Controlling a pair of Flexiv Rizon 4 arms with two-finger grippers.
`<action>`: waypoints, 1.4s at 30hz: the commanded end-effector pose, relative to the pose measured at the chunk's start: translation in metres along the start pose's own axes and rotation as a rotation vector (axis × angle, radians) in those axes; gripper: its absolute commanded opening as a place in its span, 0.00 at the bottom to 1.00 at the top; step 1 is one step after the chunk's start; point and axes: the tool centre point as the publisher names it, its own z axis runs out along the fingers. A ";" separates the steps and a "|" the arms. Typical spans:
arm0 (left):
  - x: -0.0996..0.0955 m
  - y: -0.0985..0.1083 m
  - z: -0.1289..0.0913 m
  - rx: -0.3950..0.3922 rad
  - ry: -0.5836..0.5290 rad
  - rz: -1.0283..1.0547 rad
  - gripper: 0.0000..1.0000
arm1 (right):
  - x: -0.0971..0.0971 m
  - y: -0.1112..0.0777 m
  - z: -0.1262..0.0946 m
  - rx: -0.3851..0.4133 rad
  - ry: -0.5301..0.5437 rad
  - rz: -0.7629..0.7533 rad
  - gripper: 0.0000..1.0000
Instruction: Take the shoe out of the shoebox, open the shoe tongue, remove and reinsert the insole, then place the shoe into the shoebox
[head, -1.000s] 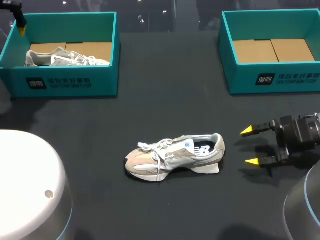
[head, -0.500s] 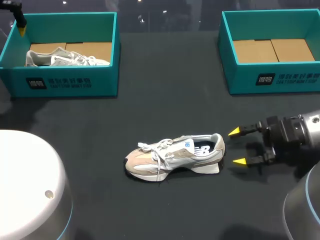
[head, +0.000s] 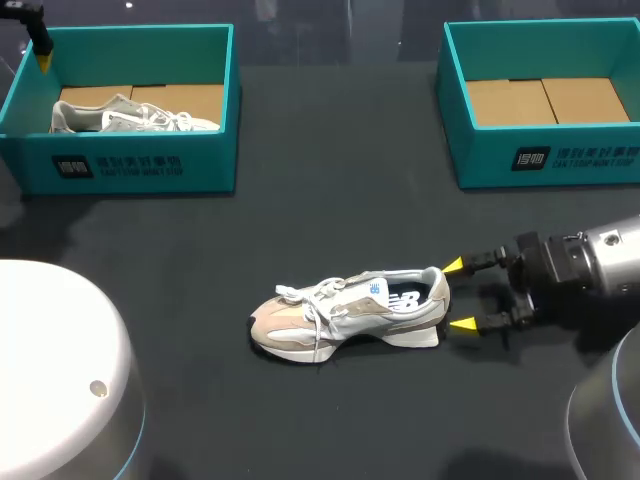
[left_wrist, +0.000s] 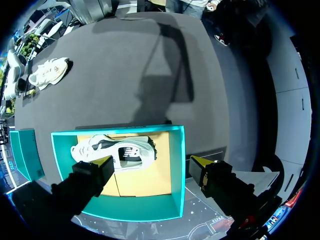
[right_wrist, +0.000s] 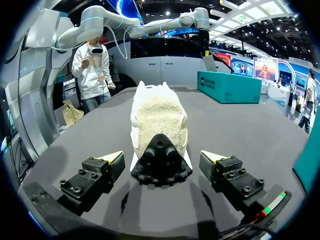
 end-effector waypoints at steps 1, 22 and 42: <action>0.000 0.000 0.000 -0.002 0.001 0.001 1.00 | -0.002 0.000 0.011 -0.002 0.007 -0.005 1.00; 0.000 0.000 0.000 -0.002 0.001 0.001 1.00 | -0.008 0.002 0.038 -0.030 0.028 -0.039 1.00; 0.000 0.000 0.000 -0.002 0.001 0.001 1.00 | -0.001 0.005 0.055 -0.034 0.008 -0.072 1.00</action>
